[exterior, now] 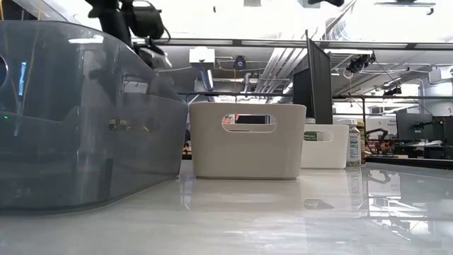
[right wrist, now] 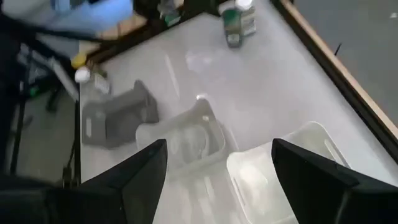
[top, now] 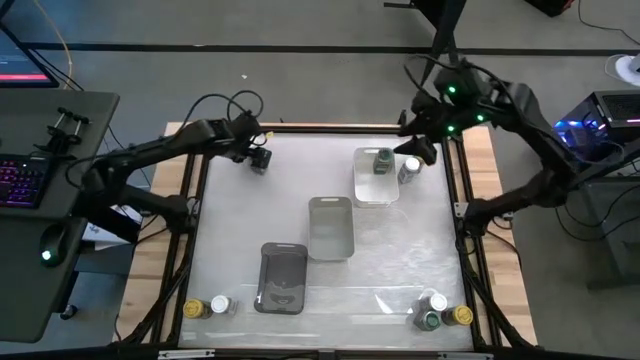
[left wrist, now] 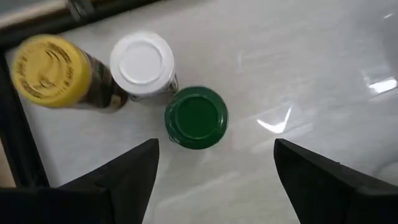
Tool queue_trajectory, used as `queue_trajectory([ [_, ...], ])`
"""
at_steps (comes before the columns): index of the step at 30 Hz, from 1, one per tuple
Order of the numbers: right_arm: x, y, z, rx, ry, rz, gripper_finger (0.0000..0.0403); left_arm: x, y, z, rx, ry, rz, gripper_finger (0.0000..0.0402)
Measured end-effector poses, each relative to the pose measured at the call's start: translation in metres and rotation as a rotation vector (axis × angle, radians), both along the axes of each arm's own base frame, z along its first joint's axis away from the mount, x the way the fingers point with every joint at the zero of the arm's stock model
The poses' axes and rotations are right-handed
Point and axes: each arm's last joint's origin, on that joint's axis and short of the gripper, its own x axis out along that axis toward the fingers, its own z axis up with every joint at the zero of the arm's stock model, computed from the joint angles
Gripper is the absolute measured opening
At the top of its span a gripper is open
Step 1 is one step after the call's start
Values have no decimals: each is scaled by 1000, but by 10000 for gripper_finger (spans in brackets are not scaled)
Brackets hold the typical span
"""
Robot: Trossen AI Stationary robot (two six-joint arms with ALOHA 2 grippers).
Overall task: Sort spices by type
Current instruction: Put the green seasoning bottle into the white bin
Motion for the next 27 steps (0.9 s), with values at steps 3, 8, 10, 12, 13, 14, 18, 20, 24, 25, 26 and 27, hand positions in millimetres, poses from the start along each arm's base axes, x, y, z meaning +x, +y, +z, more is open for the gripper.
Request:
queue_trajectory([
  [3, -6, 3, -10, 13, -48, -32, 284, 5, 5, -9, -23, 31, 7, 305],
  [8, -9, 5, -30, 43, -99, -76, 284, 13, 12, -21, -37, 55, 14, 305],
  [10, -9, 5, -38, 56, -99, -87, 284, 14, 15, -27, -31, 86, 24, 305],
  [12, -9, 4, -44, 70, -91, -95, 284, 16, 18, -32, -34, 109, 34, 305],
  [13, -8, 4, -46, 74, -85, -96, 284, 16, 20, -35, -40, 117, 38, 305],
  [14, -8, 4, -47, 76, -82, -97, 284, 17, 22, -37, -45, 125, 42, 305],
  [18, -6, 3, -47, 67, -100, -95, 284, 23, 26, -48, -71, 135, 38, 305],
  [20, -5, 2, -45, 61, -115, -94, 284, 25, 27, -52, -93, 137, 35, 305],
  [24, -3, 2, -43, 49, -138, -92, 284, 28, 28, -57, -99, 137, 38, 305],
  [25, -3, 2, -43, 48, -139, -91, 284, 28, 28, -57, -100, 137, 41, 304],
  [26, -3, 2, -43, 47, -141, -91, 284, 28, 28, -57, -100, 135, 46, 301],
  [27, -3, 2, -43, 47, -141, -91, 284, 28, 28, -56, -99, 133, 51, 295],
])
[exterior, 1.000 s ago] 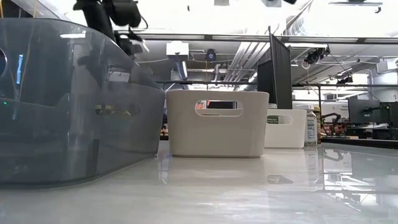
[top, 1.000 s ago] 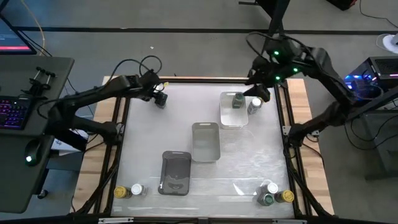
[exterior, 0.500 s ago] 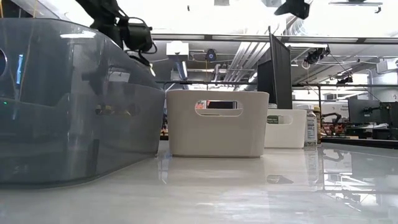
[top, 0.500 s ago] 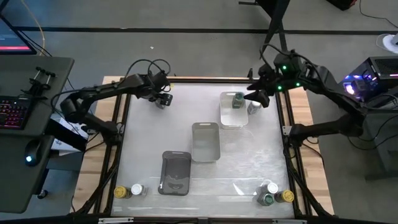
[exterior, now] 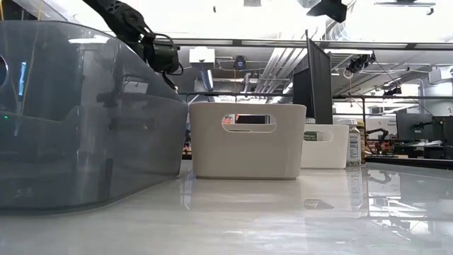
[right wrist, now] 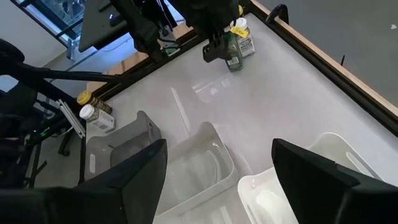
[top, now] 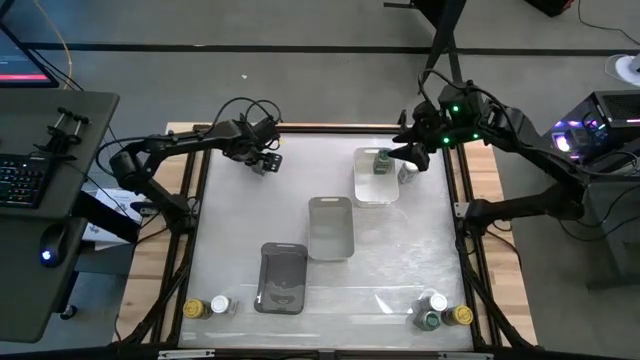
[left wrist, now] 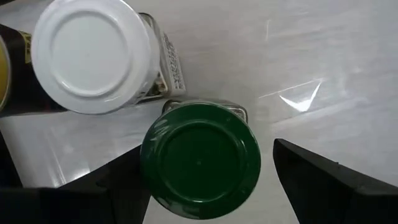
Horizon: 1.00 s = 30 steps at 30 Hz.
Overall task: Sort spices by type
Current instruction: Put the green seasoning bottle into the white bin
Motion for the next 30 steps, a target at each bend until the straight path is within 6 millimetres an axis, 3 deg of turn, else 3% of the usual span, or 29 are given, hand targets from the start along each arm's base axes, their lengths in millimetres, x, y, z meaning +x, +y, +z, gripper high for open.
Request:
queue_trajectory([
  [4, 0, 0, 0, -1, -1, 0, 284, -1, 0, 2, 9, -4, 12, 250],
  [9, 0, 0, 0, -3, 0, 2, 284, 1, -3, 2, 0, -13, 0, 162],
  [18, 0, 0, 0, 3, -4, 8, 284, 16, -28, 13, -75, -144, -108, 162],
  [21, 1, 0, 2, -1, -22, 8, 284, 31, -36, 37, -35, -271, -185, 162],
  [26, 4, -2, 7, -26, -79, 8, 284, 67, -41, 93, 150, -499, -394, 162],
  [30, 6, -2, 10, -38, -116, 12, 284, 98, -40, 127, 302, -560, -595, 162],
])
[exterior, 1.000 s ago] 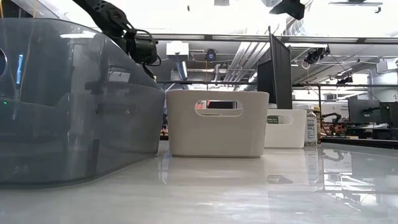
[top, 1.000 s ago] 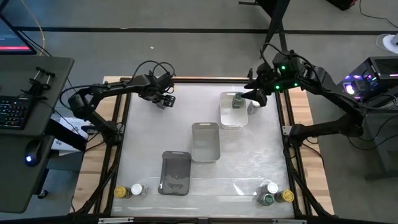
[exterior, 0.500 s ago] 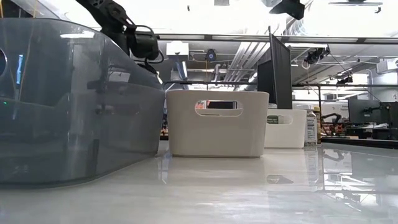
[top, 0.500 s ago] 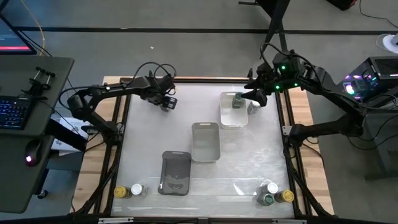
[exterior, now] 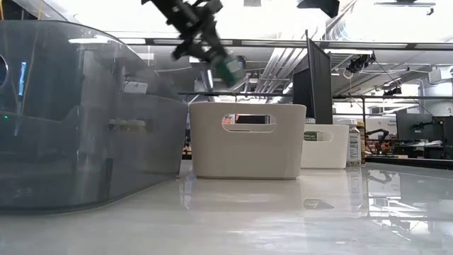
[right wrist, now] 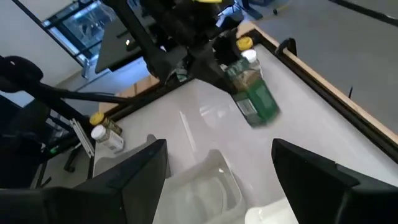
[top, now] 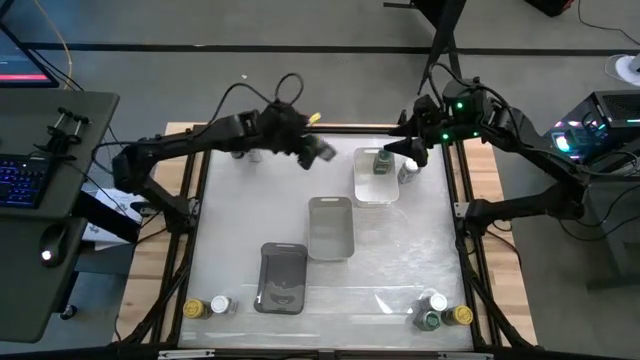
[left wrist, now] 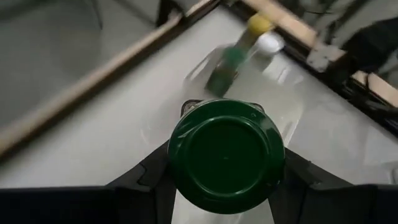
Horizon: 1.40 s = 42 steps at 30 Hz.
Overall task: Sort spices by type
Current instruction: Put the green seasoning bottle into the white bin
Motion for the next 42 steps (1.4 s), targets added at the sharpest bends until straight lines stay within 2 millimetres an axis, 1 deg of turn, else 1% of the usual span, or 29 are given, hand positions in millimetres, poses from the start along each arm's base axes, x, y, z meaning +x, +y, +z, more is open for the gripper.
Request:
queue_trajectory([
  [3, 1, -1, 3, -3, -31, -6, 284, 26, 3, 9, 114, 22, -107, 162],
  [5, 2, -1, 5, -11, -55, -8, 284, 44, 7, 9, 185, 51, -178, 162],
  [8, 4, -2, 10, -32, -101, -9, 284, 69, 12, 1, 284, 93, -277, 162],
  [11, 5, -3, 14, -54, -149, -9, 284, 90, 19, -13, 359, 145, -381, 162],
  [14, 7, -3, 18, -66, -188, -12, 284, 105, 23, -29, 406, 205, -493, 162],
  [18, 7, -4, 21, -73, -217, -18, 284, 122, 29, -56, 439, 275, -568, 162],
  [21, 8, -4, 23, -78, -230, -28, 284, 135, 33, -76, 444, 284, -579, 162],
  [23, 8, -4, 23, -77, -232, -28, 284, 140, 35, -87, 442, 289, -582, 162],
  [28, 8, -4, 23, -76, -232, -30, 284, 146, 37, -112, 413, 341, -605, 162],
  [34, 8, -4, 23, -77, -232, -32, 284, 149, 39, -124, 426, 376, -593, 162],
  [36, 8, -4, 23, -78, -233, -33, 284, 150, 40, -130, 436, 392, -587, 177],
  [39, 8, -5, 23, -78, -233, -33, 284, 151, 41, -130, 445, 385, -581, 211],
  [42, 8, -5, 23, -79, -235, -32, 284, 152, 44, -128, 458, 364, -569, 225],
])
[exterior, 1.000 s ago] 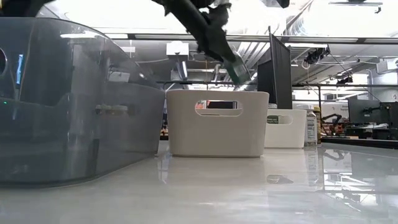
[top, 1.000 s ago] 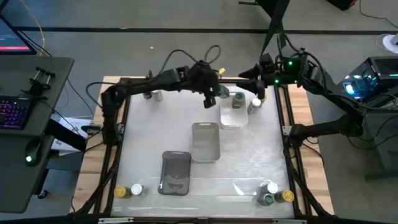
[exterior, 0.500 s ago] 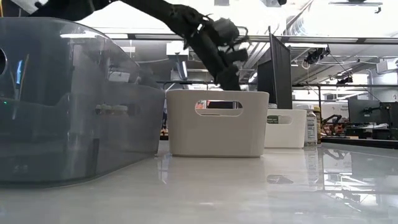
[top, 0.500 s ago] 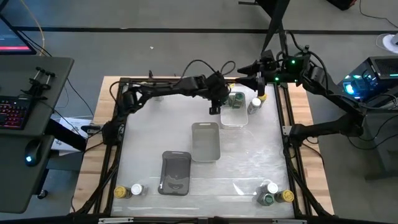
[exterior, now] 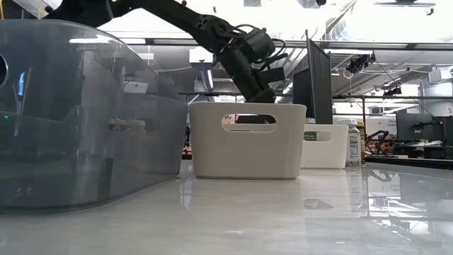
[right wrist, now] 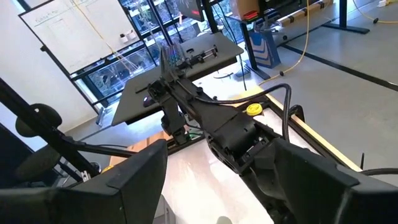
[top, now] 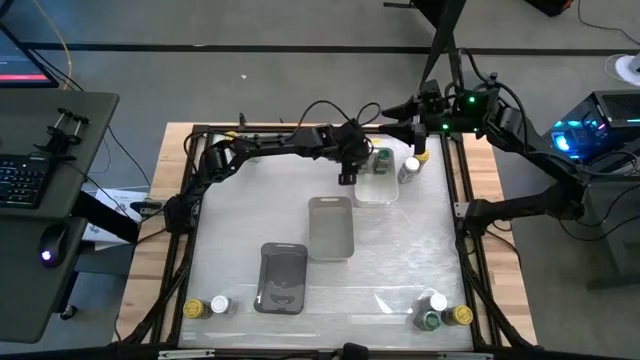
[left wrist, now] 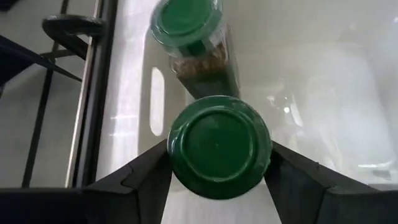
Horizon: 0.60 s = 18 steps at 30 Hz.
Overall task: Sort spices by type
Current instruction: Put the green seasoning bottle into the white bin
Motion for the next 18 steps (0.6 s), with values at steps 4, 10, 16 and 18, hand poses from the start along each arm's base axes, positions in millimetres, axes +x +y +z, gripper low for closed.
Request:
queue_trajectory([
  [4, 0, 0, 0, 0, -1, 0, 284, 2, 1, 4, 14, -40, 0, 230],
  [10, 0, 0, 0, -3, -1, 1, 284, 3, 1, 6, 27, -49, 8, 232],
  [16, 0, 0, 0, -12, 0, 3, 284, -3, 0, 26, 43, -72, 16, 233],
  [18, 0, 0, 0, -21, 1, 5, 284, -7, -2, 36, 46, -86, 17, 233],
])
